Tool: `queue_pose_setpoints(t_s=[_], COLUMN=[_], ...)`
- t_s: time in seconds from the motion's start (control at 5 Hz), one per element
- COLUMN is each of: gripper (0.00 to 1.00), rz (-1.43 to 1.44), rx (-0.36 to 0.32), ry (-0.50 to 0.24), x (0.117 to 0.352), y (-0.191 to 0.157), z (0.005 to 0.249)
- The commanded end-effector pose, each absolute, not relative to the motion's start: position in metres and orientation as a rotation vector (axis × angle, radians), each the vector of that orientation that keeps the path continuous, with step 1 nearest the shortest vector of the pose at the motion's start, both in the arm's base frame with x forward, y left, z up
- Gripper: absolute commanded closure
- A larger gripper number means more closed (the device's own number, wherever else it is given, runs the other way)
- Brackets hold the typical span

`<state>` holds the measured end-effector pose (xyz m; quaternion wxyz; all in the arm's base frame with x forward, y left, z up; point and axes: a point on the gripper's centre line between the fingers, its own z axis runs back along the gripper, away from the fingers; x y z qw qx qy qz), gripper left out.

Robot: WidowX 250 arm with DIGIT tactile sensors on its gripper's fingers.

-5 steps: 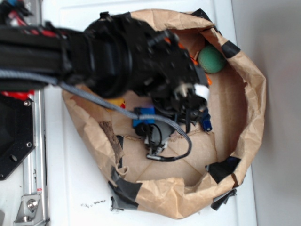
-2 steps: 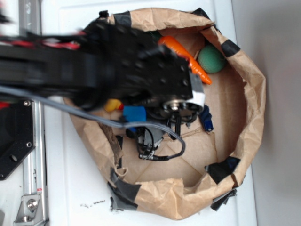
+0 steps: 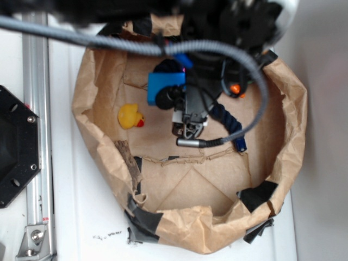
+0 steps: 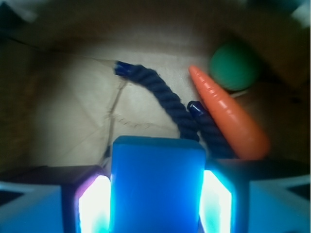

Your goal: Grab the blue block.

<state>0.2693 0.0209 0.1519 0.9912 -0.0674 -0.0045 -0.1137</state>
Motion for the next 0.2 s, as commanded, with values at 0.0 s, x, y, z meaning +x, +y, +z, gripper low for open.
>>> queue_pose_setpoints(t_s=[0.0], gripper=[1.00], rz=[-0.231], rx=[-0.103], ry=[-0.094], x=[0.2666], y=[0.0178], z=[0.1750])
